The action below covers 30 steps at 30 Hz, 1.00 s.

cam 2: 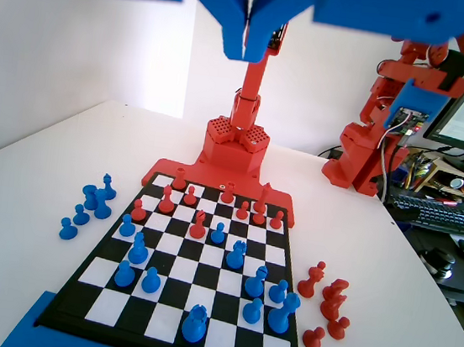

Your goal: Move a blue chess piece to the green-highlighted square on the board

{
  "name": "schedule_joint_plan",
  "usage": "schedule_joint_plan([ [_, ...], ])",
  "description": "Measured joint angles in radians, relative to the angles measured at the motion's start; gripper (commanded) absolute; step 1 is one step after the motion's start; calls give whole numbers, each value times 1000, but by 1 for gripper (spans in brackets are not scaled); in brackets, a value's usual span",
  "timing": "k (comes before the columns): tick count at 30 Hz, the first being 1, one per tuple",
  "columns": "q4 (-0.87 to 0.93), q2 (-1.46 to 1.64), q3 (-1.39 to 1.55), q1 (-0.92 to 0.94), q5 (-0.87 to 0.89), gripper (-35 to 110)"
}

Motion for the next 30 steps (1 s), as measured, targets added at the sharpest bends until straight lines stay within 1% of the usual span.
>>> schedule_joint_plan([
  [30, 0, 0, 0, -9, -11, 1],
])
